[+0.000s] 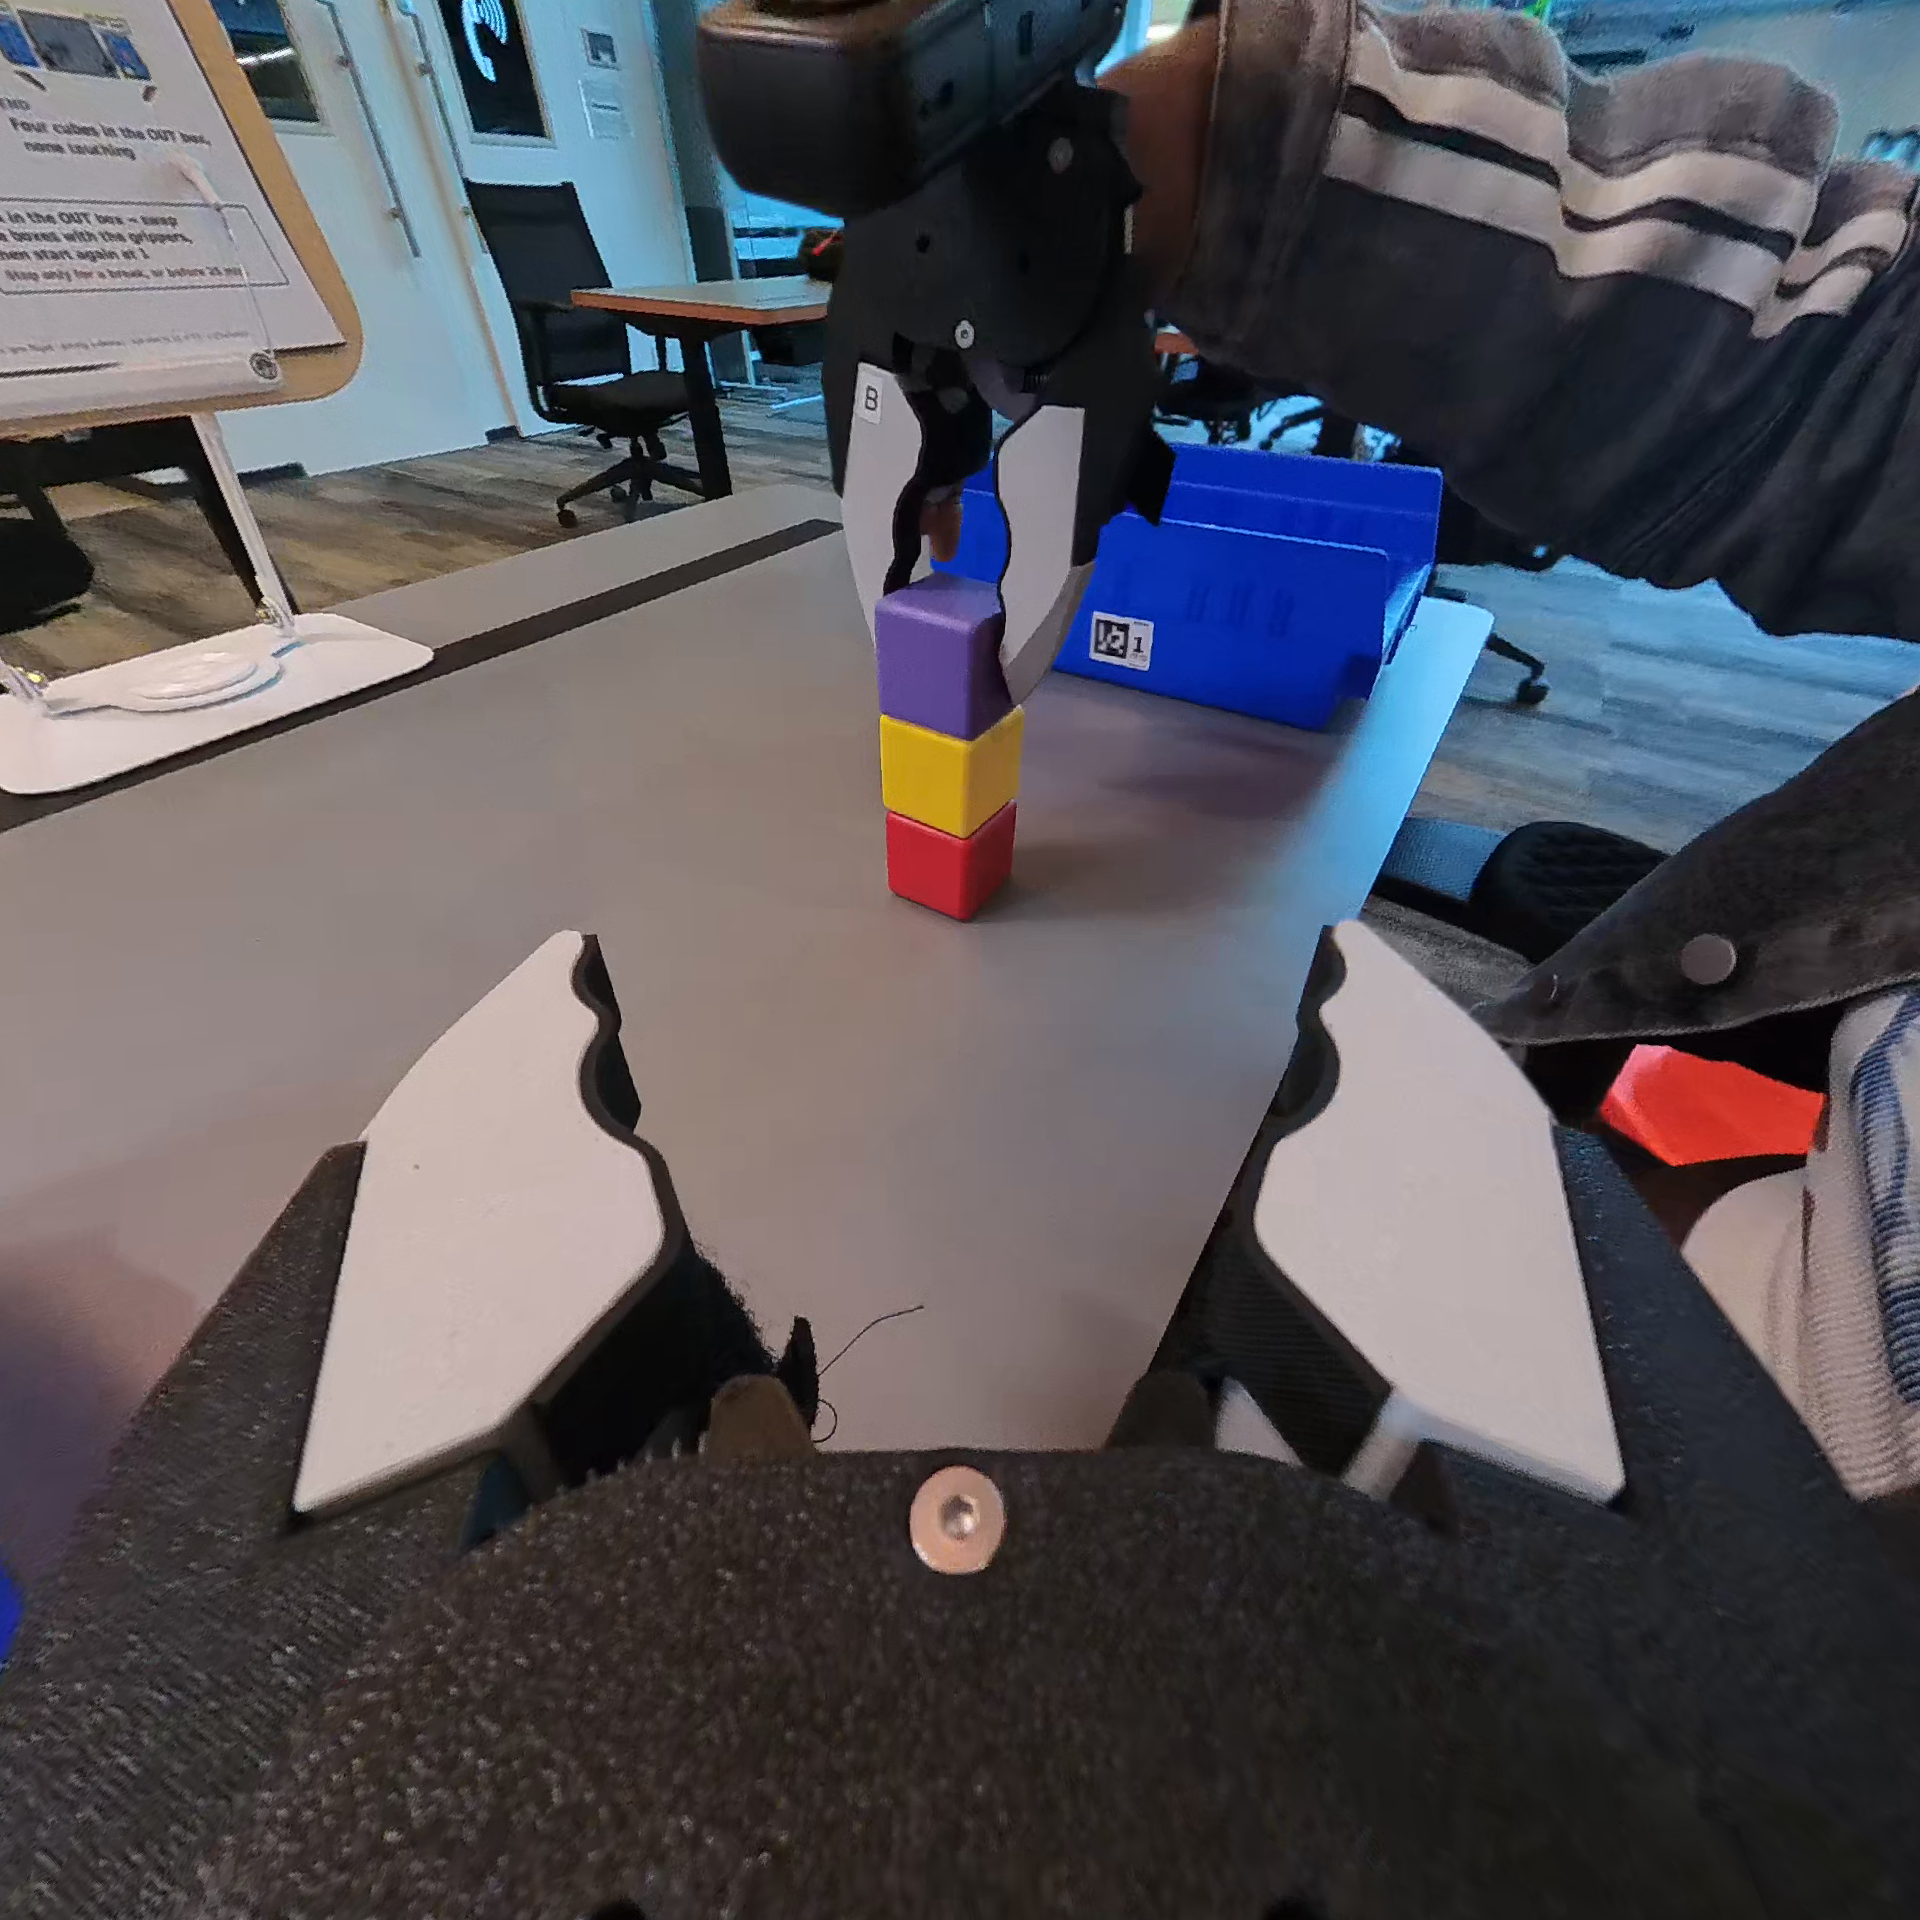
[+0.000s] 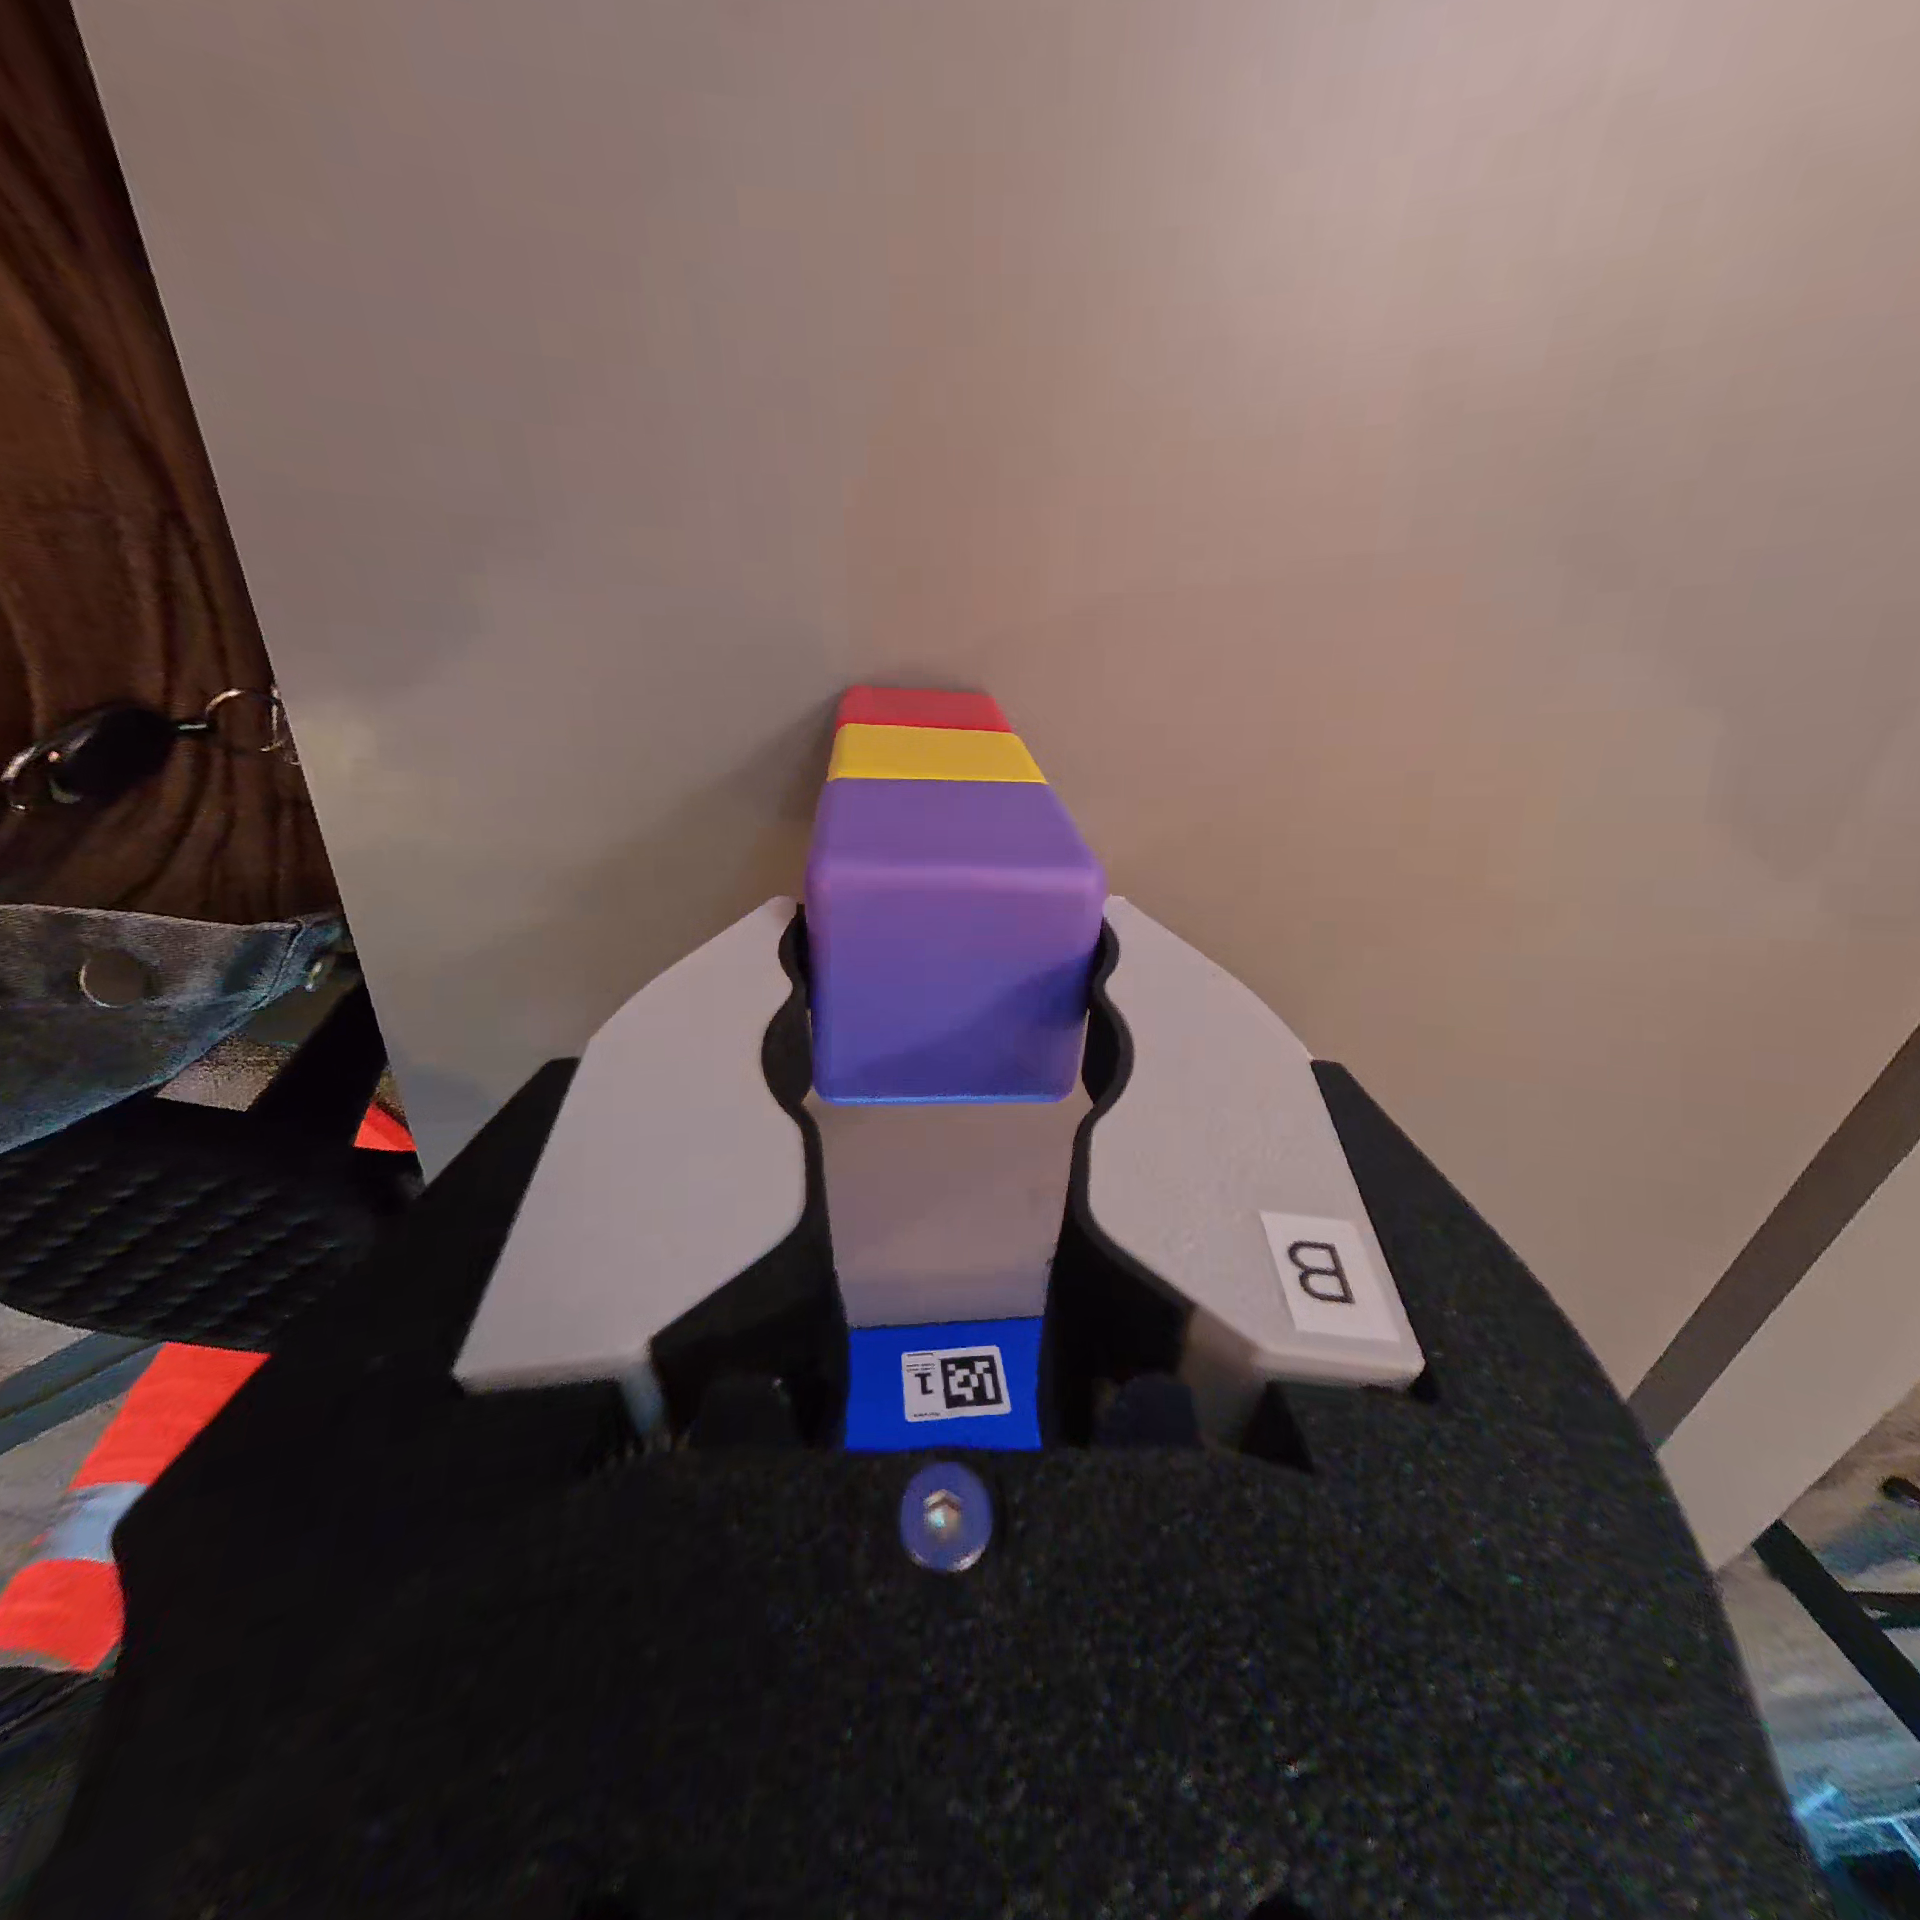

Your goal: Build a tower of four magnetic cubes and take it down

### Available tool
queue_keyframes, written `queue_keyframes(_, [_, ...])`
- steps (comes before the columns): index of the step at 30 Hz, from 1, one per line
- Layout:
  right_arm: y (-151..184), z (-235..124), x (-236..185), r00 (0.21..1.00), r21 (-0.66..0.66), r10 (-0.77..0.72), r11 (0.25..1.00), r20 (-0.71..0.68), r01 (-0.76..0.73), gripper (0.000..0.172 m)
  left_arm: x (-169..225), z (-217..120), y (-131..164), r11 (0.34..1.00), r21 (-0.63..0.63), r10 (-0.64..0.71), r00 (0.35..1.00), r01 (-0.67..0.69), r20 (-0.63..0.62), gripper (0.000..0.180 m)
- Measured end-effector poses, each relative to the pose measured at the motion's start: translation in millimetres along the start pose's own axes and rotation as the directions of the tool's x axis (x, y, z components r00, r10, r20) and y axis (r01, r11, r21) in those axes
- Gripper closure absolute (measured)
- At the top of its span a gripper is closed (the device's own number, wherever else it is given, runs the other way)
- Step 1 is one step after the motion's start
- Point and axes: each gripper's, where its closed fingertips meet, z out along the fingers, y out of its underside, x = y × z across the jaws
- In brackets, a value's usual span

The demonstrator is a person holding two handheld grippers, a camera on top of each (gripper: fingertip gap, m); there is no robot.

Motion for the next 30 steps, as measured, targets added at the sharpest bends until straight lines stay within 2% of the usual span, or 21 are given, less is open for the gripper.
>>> queue_keyframes(3, [1, 3, 1, 1.0, -0.011, -0.027, 1.0, -0.008, 0.027, 0.122, 4, -1, 0, 0.999, -0.011, 0.044, 0.999, -0.044, -0.001, 0.056])
queue_keyframes(6, [1, 6, -1, 0.999, 0.011, -0.035, 0.999, -0.005, 0.036, 0.109, 5, -4, -2, 0.997, -0.024, 0.071, 0.997, -0.07, 0.02, 0.052])
queue_keyframes(8, [-6, 1, -3, 1.0, 0.106, -0.004, 0.994, -0.005, 0.004, 0.101, 3, -8, -4, 0.994, -0.044, 0.097, 0.994, -0.096, 0.044, 0.05])
queue_keyframes(10, [-14, -11, -3, 0.999, 0.256, 0.043, 0.966, -0.025, -0.035, 0.093, -5, -17, -7, 0.987, -0.077, 0.146, 0.985, -0.138, 0.095, 0.048])
queue_keyframes(12, [-27, -32, -3, 0.993, 0.474, 0.096, 0.879, -0.066, -0.053, 0.085, -22, -32, -15, 0.977, -0.116, 0.201, 0.962, -0.182, 0.183, 0.048])
queue_keyframes(14, [-32, -59, -1, 0.974, 0.688, 0.195, 0.723, -0.112, -0.066, 0.084, -47, -50, -24, 0.964, -0.163, 0.248, 0.928, -0.209, 0.277, 0.051])
queue_keyframes(16, [-26, -79, -3, 0.944, 0.832, 0.301, 0.552, -0.132, -0.059, 0.08, -78, -68, -31, 0.956, -0.216, 0.267, 0.897, -0.2, 0.351, 0.053])
queue_keyframes(19, [-7, -90, -7, 0.88, 0.934, 0.447, 0.356, -0.159, -0.012, 0.073, -138, -90, -30, 0.951, -0.297, 0.219, 0.871, -0.089, 0.44, 0.053])
queue_keyframes(22, [6, -90, -19, 0.842, 0.97, 0.517, 0.243, -0.155, 0.03, 0.055, -209, -106, -22, 0.945, -0.325, 0.147, 0.827, 0.045, 0.543, 0.059])
queue_keyframes(24, [9, -79, -29, 0.851, 0.973, 0.513, 0.229, -0.114, -0.008, 0.041, -242, -104, -5, 0.93, -0.337, 0.062, 0.844, 0.144, 0.534, 0.061])
queue_keyframes(26, [11, -68, -34, 0.855, 0.97, 0.509, 0.242, -0.1, -0.031, 0.034, -279, -107, 24, 0.884, -0.383, 0.013, 0.807, 0.267, 0.591, 0.061])
queue_keyframes(28, [12, -59, -37, 0.854, 0.962, 0.505, 0.271, -0.122, -0.022, 0.032, -309, -110, 56, 0.827, -0.441, 0.009, 0.777, 0.348, 0.63, 0.06])
queue_keyframes(30, [14, -55, -40, 0.854, 0.958, 0.503, 0.285, -0.129, -0.023, 0.031, -330, -110, 82, 0.785, -0.442, -0.04, 0.747, 0.435, 0.664, 0.063])
